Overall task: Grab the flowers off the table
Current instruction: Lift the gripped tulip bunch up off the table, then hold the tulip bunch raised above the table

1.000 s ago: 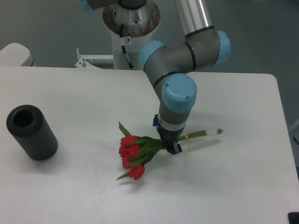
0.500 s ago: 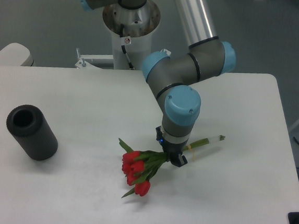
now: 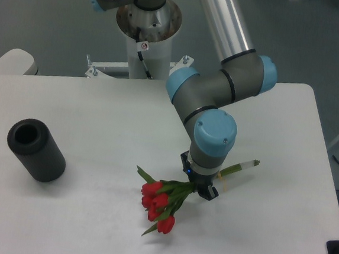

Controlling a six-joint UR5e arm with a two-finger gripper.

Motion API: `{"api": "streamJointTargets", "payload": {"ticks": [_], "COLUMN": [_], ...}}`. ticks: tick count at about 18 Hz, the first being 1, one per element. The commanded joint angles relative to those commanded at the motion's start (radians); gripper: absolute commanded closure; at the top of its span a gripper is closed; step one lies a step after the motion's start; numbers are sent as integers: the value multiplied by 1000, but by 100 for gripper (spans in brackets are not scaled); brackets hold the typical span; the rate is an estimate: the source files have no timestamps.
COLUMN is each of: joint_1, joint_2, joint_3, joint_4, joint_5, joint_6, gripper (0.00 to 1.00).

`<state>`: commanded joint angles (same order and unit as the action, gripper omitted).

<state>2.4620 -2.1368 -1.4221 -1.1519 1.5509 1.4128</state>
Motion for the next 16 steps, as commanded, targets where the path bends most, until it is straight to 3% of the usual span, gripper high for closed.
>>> {"api": "streamJointTargets", "payload": {"ticks": [16], "joint_1": [-23], "joint_2": [-25], "joint_3": [31], "joint_4": [-2], "joint_5": [21], "joint_6": [-14], "gripper": [86]}}
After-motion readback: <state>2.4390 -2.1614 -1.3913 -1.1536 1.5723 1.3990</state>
